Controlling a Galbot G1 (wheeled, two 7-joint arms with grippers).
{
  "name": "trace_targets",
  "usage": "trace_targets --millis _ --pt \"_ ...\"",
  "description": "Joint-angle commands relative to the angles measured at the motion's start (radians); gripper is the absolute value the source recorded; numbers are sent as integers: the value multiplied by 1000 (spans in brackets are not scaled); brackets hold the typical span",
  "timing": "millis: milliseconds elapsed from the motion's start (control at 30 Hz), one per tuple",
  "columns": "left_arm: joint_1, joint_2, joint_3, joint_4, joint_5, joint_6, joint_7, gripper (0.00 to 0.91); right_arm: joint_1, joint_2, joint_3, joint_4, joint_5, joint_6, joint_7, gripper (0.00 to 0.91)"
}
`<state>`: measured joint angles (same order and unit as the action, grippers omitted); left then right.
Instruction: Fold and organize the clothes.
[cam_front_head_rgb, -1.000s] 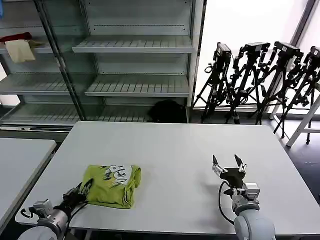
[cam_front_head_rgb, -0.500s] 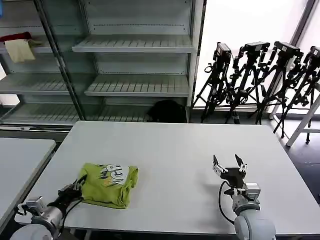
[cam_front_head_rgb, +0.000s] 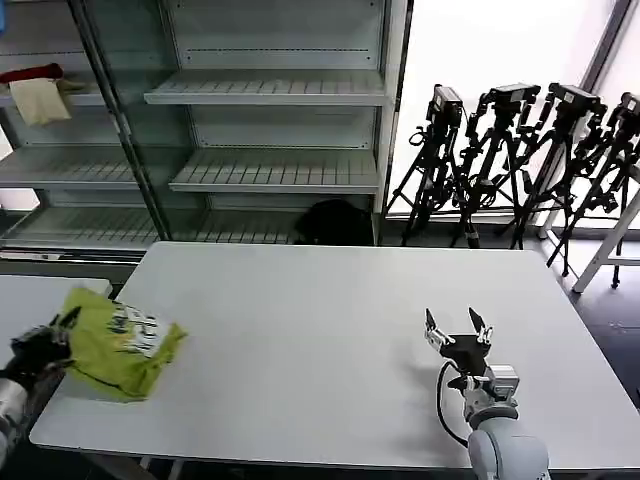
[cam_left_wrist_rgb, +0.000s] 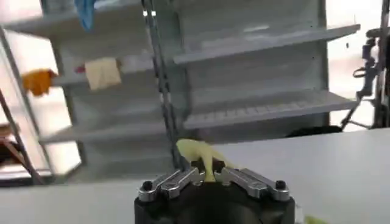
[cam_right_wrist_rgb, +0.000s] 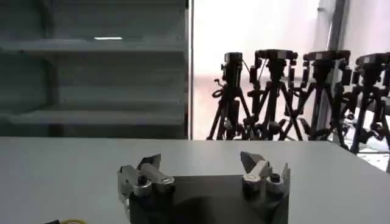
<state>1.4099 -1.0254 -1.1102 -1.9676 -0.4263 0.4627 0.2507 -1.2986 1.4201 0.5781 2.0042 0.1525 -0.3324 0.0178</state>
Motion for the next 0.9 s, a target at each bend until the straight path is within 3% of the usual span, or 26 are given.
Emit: trace_targets --millis 33,200,267,300,467,600,900 --pt "5 192 -82 -102 279 -110 91 0 -9 0 -1 -22 3 18 0 907" --pt "70 77 116 -230 537 -212 94 0 -36 -18 16 -40 16 43 -2 907" --pt "109 -36 257 -241 687 -277 75 0 -46 -26 27 -50 26 53 0 907" --pt "137 -140 345 -227 806 -334 63 0 -53 -27 33 -55 29 56 -1 907" --pt "145 -332 592 -131 939 -397 -12 0 -68 -44 57 -65 38 64 -1 907" --pt "99 -360 699 -130 945 -364 -40 0 -66 -47 68 -57 44 58 -1 907" --pt "3 -311 810 -183 708 -231 -96 10 -57 -28 45 24 44 -6 -9 907"
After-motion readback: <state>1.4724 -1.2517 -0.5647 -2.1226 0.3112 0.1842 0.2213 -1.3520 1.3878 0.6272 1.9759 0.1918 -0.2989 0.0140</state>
